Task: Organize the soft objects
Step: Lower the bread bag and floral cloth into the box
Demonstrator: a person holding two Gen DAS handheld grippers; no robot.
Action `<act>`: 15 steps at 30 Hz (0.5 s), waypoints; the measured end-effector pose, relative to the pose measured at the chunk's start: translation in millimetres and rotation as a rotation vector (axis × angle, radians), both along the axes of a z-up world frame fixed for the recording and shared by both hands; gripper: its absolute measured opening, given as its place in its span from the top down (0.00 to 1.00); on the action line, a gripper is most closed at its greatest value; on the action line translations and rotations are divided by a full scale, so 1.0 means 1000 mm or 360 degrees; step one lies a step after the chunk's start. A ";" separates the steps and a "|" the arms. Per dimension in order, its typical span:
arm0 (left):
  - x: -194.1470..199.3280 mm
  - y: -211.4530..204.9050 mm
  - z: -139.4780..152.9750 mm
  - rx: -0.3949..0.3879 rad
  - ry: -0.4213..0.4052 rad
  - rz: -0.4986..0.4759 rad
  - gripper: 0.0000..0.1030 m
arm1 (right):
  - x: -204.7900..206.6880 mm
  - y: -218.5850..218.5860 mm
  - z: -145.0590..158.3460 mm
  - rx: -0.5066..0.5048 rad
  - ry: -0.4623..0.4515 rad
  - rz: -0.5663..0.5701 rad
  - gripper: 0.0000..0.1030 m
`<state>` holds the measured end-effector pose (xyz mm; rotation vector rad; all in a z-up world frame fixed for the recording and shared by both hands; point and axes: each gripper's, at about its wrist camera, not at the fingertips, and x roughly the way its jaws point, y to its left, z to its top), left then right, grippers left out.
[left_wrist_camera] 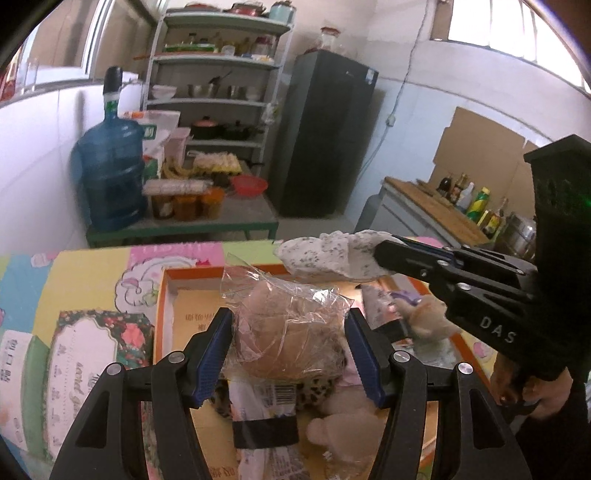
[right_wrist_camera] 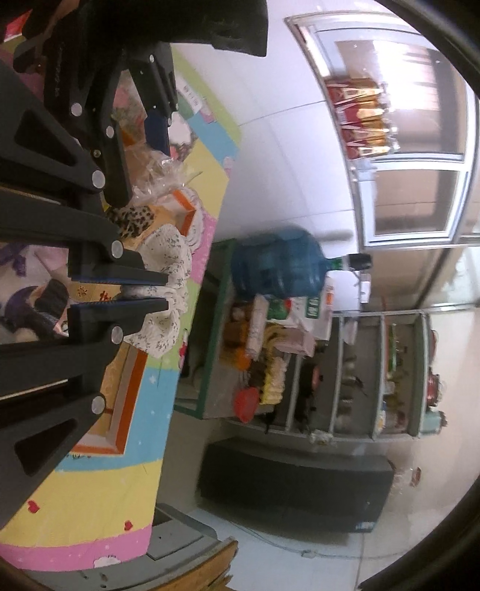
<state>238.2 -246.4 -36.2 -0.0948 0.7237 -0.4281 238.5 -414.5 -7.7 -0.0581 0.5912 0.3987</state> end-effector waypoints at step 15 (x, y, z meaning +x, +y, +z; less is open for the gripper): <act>0.014 -0.012 -0.017 0.0051 0.0057 -0.0010 0.38 | 0.021 0.011 -0.035 -0.0047 0.0234 0.0054 0.92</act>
